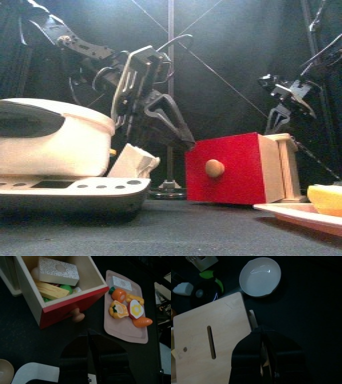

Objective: Close drawer

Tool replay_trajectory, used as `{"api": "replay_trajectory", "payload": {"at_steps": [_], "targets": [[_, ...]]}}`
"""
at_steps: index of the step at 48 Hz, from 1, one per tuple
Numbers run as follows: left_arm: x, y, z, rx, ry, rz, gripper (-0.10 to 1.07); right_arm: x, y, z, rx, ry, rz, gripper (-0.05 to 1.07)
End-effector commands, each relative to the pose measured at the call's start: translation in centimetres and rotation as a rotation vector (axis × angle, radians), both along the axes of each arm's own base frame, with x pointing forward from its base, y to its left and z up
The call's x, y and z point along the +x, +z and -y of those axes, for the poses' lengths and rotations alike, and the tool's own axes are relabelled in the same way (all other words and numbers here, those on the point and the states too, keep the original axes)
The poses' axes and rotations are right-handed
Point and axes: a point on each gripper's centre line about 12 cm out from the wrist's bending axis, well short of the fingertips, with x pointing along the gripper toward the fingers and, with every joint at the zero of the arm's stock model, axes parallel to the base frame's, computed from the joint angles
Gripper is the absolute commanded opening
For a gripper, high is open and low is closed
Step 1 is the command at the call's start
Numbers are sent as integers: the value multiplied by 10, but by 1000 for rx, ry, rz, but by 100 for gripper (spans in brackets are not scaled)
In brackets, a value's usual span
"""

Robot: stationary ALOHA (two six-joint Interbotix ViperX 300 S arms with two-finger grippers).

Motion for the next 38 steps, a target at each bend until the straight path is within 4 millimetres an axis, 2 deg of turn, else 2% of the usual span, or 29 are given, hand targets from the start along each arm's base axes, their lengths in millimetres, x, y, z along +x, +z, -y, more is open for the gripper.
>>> {"api": "replay_trajectory", "payload": {"at_steps": [1, 17, 38], "targets": [[9, 9, -4, -4, 14, 29, 39, 1, -1, 1, -2, 0, 5, 41], [19, 2, -16, -3, 43, 23, 38, 1, -18, 0, 39, -1, -47, 41], [30, 4, -32, -4, 83, 38, 39, 4, -21, -2, 48, 14, -47, 41]]}}
